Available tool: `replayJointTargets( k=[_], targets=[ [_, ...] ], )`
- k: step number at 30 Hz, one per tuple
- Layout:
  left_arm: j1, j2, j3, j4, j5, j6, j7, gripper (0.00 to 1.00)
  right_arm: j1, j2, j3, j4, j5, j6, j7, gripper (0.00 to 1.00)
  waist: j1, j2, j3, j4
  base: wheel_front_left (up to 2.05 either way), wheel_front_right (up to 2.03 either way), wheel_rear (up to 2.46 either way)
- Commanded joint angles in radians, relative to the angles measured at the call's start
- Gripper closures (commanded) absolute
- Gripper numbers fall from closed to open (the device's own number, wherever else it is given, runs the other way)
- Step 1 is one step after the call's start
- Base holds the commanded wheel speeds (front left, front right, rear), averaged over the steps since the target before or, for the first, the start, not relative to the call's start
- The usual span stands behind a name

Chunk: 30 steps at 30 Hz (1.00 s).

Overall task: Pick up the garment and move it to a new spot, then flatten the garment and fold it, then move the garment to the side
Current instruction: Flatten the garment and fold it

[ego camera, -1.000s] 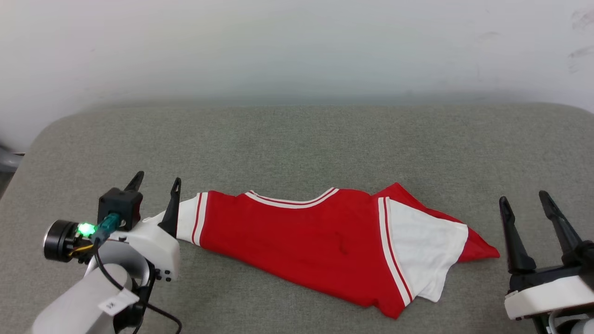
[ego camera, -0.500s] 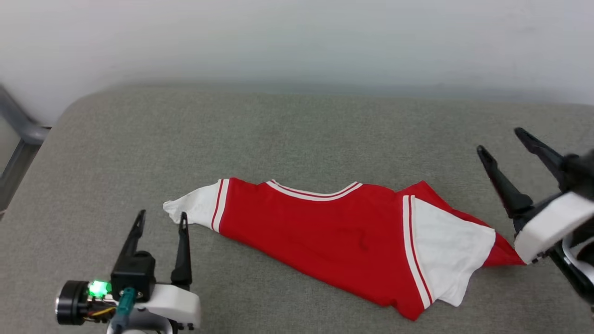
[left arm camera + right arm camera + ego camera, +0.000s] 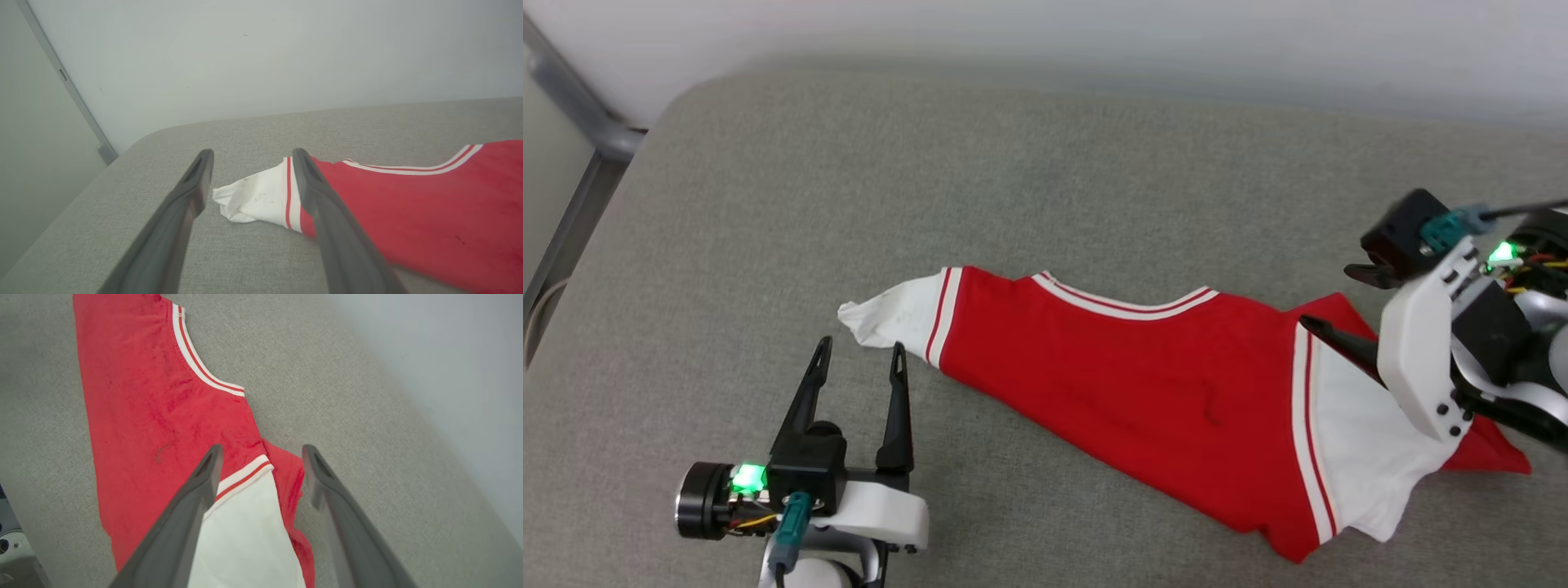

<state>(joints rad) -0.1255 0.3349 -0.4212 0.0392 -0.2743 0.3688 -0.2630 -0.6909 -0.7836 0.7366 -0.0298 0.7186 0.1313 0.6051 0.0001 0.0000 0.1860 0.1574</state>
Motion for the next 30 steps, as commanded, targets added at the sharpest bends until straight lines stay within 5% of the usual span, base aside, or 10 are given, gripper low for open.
replayJointTargets(
  k=[1, 11, 19, 20, 21, 30],
  targets=[
    [-0.018, -0.026, 0.011, -0.007, 0.024, -0.015, -0.002, 0.0, -0.067, 0.003, 0.052, 0.028, 0.022, -0.001, 0.038, 0.0, -0.0001, 0.0, 0.052, 0.035, 0.0, 0.0, 0.0],
    [-0.064, -0.151, 0.078, 0.004, 0.098, -0.089, -0.002, 0.0, -0.3, 0.071, 0.348, 0.277, 0.051, -0.001, 0.1, 0.0, -0.0001, 0.0, 0.186, 0.106, 0.0, 0.0, 0.0],
    [-0.07, -0.209, 0.137, 0.027, 0.143, -0.142, -0.002, 0.0, -0.302, 0.091, 0.523, 0.426, 0.123, -0.002, 0.038, 0.0, -0.0001, 0.0, 0.216, 0.12, 0.0, 0.0, 0.0],
    [-0.066, -0.212, 0.147, 0.029, 0.147, -0.147, -0.002, 0.0, -0.307, 0.094, 0.529, 0.426, 0.13, -0.002, 0.014, 0.57, -0.0001, 0.0, 0.214, 0.116, 0.0, 0.0, 0.0],
    [-0.062, -0.215, 0.158, 0.032, 0.151, -0.15, -0.002, 0.0, -0.312, 0.096, 0.533, 0.427, 0.138, -0.002, -0.005, 1.0, -0.0001, 0.0, 0.21, 0.11, 0.0, 0.0, 0.0],
    [-0.039, -0.229, 0.203, 0.045, 0.185, -0.183, -0.002, 0.0, -0.393, 0.086, 0.535, 0.37, 0.116, -0.001, -0.246, 1.0, -0.0001, 0.0, 0.148, 0.049, 0.0, 0.0, 0.0]
  ],
)
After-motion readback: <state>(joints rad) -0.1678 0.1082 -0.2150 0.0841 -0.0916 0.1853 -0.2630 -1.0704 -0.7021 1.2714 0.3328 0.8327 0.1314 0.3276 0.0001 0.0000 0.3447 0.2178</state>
